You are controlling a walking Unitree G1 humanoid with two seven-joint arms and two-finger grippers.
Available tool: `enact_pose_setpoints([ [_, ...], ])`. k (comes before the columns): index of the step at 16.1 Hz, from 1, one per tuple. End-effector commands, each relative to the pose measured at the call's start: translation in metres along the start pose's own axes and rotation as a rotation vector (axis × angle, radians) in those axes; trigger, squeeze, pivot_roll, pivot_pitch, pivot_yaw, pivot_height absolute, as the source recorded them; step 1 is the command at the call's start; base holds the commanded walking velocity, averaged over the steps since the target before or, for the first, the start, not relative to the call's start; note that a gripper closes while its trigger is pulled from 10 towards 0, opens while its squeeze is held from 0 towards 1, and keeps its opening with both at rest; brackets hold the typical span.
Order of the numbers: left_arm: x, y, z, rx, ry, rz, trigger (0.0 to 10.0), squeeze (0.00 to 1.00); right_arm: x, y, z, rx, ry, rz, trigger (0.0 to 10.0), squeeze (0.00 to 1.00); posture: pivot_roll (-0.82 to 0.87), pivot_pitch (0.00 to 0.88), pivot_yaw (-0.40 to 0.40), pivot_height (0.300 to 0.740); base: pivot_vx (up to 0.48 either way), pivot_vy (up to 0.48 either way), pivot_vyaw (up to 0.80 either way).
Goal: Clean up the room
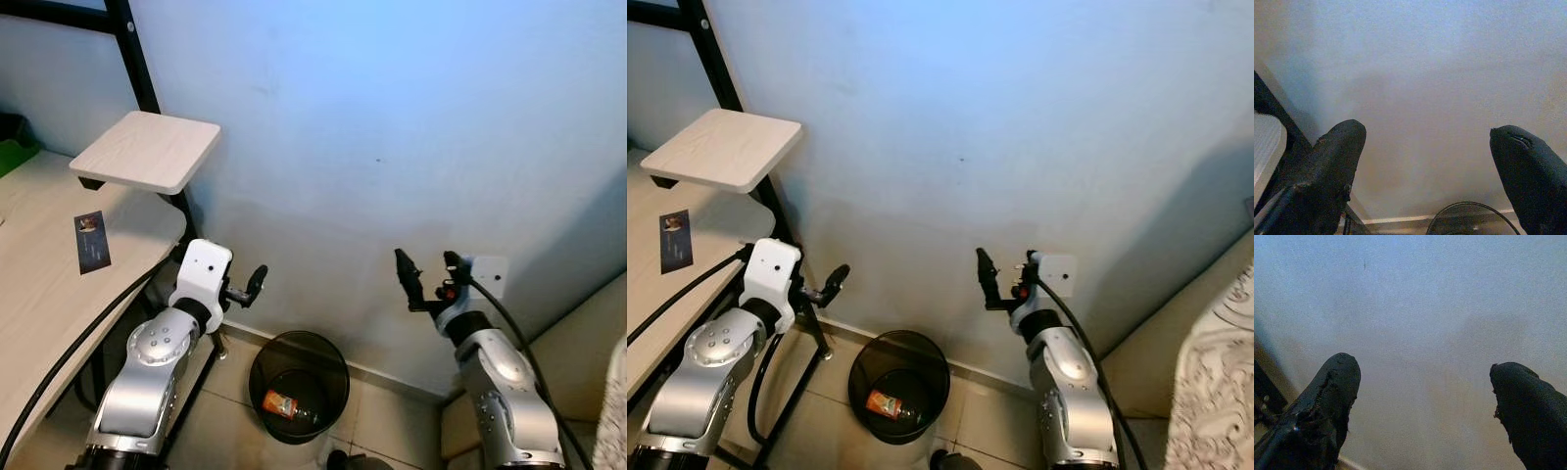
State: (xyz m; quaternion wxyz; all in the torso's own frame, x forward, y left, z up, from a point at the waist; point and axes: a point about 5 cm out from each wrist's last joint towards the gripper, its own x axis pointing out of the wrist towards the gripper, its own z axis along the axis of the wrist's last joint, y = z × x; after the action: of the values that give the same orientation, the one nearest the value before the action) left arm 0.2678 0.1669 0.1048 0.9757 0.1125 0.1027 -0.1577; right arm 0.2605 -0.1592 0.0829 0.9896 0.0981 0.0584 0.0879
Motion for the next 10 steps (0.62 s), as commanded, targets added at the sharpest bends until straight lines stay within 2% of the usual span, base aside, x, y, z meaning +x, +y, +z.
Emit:
enact_pose_setpoints([
  [1,0.001,0.0,0.002,0.011,-0.005,-0.005,10.0,0.0,-0.004,-0.003,-0.007,-0.009,0.038,-0.023,10.0,1.0,0.07,0.0,-0.012,0.74,0.0,0.0,-0.74],
  [5,0.0,0.002,0.007,0.021,-0.018,0.005,10.0,0.0,-0.005,-0.01,-0.004,-0.001,0.04,-0.044,10.0,1.0,0.06,0.0,0.005,0.74,0.0,0.0,-0.74],
  [6,-0.001,0.002,0.007,0.02,-0.021,0.007,10.0,0.0,-0.005,-0.011,-0.004,-0.022,0.035,-0.054,10.0,1.0,0.07,0.0,0.007,0.74,0.0,0.0,-0.74],
  [7,-0.005,0.004,0.007,0.02,-0.014,0.015,10.0,0.0,-0.007,-0.013,-0.008,-0.022,0.039,-0.083,10.0,1.0,0.09,0.0,0.008,0.74,0.0,0.0,-0.75],
  [9,-0.01,0.011,0.005,0.025,-0.003,0.042,10.0,0.0,-0.009,-0.007,-0.012,-0.03,0.047,-0.074,10.0,1.0,0.11,0.0,0.007,0.74,0.0,0.0,-0.76],
  [10,-0.013,0.02,0.003,-0.001,-0.001,0.092,10.0,0.0,-0.01,-0.004,-0.015,-0.039,0.062,-0.078,10.0,1.0,0.12,0.0,0.015,0.74,0.0,0.0,-0.76],
])
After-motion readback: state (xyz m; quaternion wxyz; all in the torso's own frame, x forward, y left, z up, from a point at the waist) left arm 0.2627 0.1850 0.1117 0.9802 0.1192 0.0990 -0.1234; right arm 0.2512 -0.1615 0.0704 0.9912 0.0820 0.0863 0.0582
